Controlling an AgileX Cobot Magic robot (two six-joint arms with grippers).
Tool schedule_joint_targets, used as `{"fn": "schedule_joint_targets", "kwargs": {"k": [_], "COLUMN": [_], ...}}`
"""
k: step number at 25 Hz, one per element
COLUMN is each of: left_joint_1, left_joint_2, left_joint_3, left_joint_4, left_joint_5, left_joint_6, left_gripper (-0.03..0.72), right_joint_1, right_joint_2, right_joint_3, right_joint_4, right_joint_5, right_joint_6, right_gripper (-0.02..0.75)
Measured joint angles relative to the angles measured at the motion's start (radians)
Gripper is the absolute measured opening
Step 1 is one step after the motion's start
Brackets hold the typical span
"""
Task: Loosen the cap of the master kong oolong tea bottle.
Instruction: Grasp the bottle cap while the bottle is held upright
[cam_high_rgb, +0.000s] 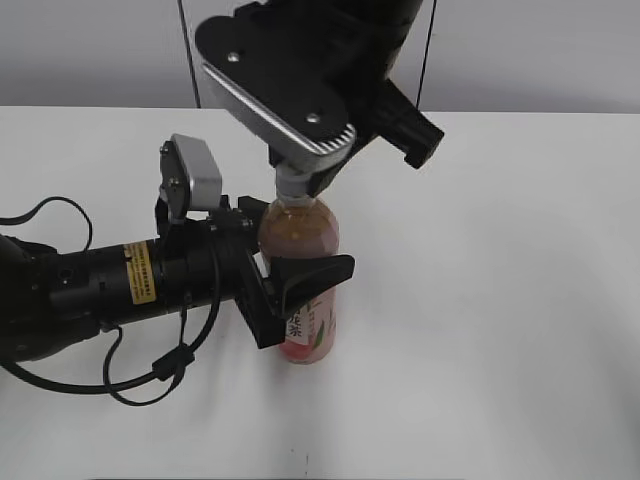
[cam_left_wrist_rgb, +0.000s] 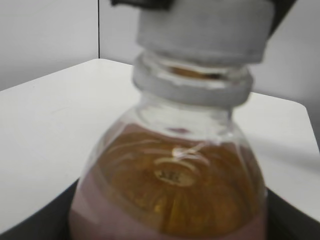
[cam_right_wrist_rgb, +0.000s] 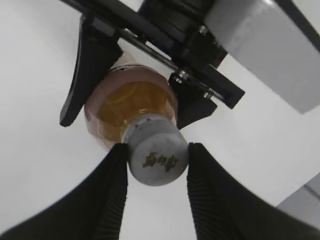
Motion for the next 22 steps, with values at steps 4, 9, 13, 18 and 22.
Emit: {"fn": "schedule_joint_targets", "kwargs": {"k": [4, 9, 13, 18, 22], "left_joint_1": [0.000, 0.000, 0.001, 0.001, 0.001], "left_joint_2": [0.000, 0.000, 0.000, 0.000, 0.000], "left_joint_3": [0.000, 0.000, 0.000, 0.000, 0.000], "left_joint_4": [0.009, 0.012, 0.016, 0.016, 0.002], "left_joint_5": [-0.002, -0.003, -0.005, -0.005, -0.002], "left_joint_6": [0.000, 0.000, 0.000, 0.000, -0.010], "left_gripper": [0.456, 0.456, 0.456, 0.456, 0.456], "right_joint_1": [-0.003, -0.003, -0.008, -0.008, -0.002], "right_joint_2": [0.000, 0.000, 0.000, 0.000, 0.000], "right_joint_3": [0.000, -0.002, -0.002, -0.002, -0.002], "right_joint_4": [0.018, 0.026, 0.042, 0.043, 0.105], "right_joint_5": [-0.001, -0.002, -0.002, 0.000, 0.001], "right_joint_6": [-0.293, -0.480, -0.493, -0.382, -0.200], "right_gripper": [0.281, 0.281, 0.281, 0.287, 0.352]}}
